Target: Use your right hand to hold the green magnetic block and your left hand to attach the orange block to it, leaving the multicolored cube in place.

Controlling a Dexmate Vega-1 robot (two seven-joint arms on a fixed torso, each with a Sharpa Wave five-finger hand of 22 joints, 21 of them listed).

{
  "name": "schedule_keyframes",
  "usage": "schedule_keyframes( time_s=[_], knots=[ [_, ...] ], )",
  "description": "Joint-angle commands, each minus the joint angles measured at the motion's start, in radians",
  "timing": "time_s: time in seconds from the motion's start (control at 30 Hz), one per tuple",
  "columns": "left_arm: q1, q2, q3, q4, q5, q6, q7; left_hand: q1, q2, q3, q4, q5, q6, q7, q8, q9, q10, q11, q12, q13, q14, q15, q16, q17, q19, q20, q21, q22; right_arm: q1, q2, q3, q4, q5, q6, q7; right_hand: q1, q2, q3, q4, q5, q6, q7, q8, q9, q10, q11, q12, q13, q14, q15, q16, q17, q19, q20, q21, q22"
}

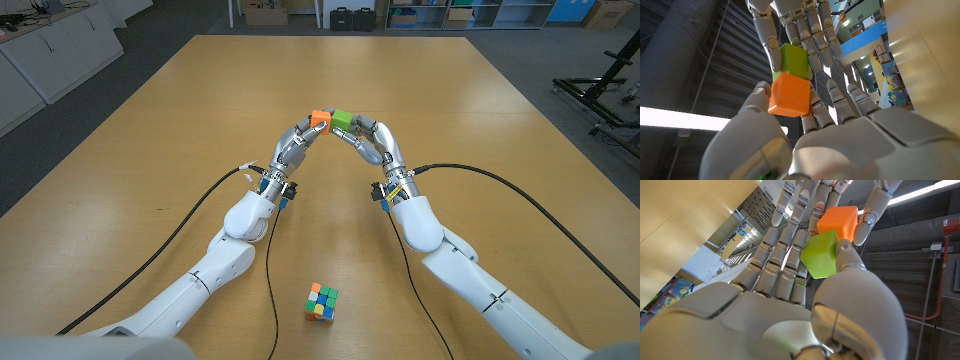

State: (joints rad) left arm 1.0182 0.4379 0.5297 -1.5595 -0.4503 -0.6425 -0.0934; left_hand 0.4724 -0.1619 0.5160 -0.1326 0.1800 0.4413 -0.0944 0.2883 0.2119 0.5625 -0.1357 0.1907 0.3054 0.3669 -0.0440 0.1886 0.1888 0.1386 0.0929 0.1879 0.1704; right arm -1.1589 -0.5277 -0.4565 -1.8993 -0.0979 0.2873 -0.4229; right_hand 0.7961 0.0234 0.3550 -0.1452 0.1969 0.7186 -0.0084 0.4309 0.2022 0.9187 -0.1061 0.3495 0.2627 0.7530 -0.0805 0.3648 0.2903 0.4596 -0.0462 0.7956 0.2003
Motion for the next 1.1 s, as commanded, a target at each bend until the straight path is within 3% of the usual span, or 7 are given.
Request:
schedule_keyframes(
  time_s=[0.03,0.23,0.53,0.93,1.1],
  knots=[
    [-0.004,0.015,0.005,-0.003,0.003,0.021,-0.013,-0.029,-0.003,-0.016,-0.001,-0.006,-0.039,0.009,-0.018,0.004,-0.041,0.021,-0.005,0.001,-0.025,-0.090,-0.003,0.003,0.001,0.017,-0.003,0.002,-0.005,-0.006,0.007,-0.004,0.010,0.002,0.002,0.070,0.077,0.011,0.003,0.000,0.155,-0.149,0.001,0.002,0.103,-0.101,0.006,0.002,0.008,-0.092,-0.006,0.003,-0.005,-0.086,0.010,0.000],
    [-0.006,0.022,0.007,-0.001,0.010,0.024,-0.020,-0.076,-0.015,-0.046,-0.014,-0.008,-0.139,0.027,-0.060,0.006,-0.146,0.066,-0.010,-0.003,-0.083,-0.047,-0.005,0.004,-0.011,0.040,-0.003,0.002,-0.008,-0.008,0.010,-0.005,0.012,0.002,0.001,0.069,0.078,0.010,0.004,0.000,0.156,-0.149,0.001,0.002,0.101,-0.099,0.004,0.002,0.007,-0.089,-0.006,0.004,-0.005,-0.085,0.011,0.000],
    [-0.010,0.039,0.011,-0.010,0.027,0.042,-0.025,-0.108,-0.022,-0.077,-0.028,-0.005,-0.246,0.057,-0.091,0.010,-0.250,0.128,-0.010,-0.009,-0.146,-0.011,-0.006,0.005,-0.031,0.060,-0.004,0.002,-0.017,-0.011,0.014,-0.008,0.014,0.003,-0.001,0.069,0.078,0.010,0.004,0.000,0.155,-0.150,0.001,0.002,0.104,-0.099,0.005,0.002,0.007,-0.090,-0.006,0.004,-0.007,-0.085,0.012,0.000],
    [0.013,0.054,-0.002,-0.030,0.030,0.058,0.001,-0.114,-0.021,-0.085,-0.031,-0.003,-0.269,0.062,-0.093,0.011,-0.281,0.145,-0.010,-0.011,-0.170,0.005,-0.007,0.005,-0.040,0.061,-0.006,0.002,-0.023,-0.014,0.018,-0.015,0.013,0.000,-0.002,0.069,0.078,0.010,0.004,0.000,0.157,-0.150,0.000,0.002,0.102,-0.098,0.003,0.002,0.007,-0.089,-0.007,0.005,-0.008,-0.085,0.014,-0.001],
    [0.038,0.067,-0.021,-0.056,0.077,0.074,0.061,-0.114,-0.020,-0.086,-0.033,-0.003,-0.273,0.064,-0.092,0.011,-0.292,0.150,-0.010,-0.012,-0.178,0.010,-0.008,0.005,-0.044,0.063,-0.006,0.002,-0.023,-0.014,0.019,-0.018,0.013,-0.003,-0.003,0.069,0.078,0.009,0.004,0.000,0.154,-0.150,-0.001,0.002,0.102,-0.100,0.003,0.003,0.006,-0.087,-0.008,0.005,-0.008,-0.086,0.016,-0.001]
  ],
)
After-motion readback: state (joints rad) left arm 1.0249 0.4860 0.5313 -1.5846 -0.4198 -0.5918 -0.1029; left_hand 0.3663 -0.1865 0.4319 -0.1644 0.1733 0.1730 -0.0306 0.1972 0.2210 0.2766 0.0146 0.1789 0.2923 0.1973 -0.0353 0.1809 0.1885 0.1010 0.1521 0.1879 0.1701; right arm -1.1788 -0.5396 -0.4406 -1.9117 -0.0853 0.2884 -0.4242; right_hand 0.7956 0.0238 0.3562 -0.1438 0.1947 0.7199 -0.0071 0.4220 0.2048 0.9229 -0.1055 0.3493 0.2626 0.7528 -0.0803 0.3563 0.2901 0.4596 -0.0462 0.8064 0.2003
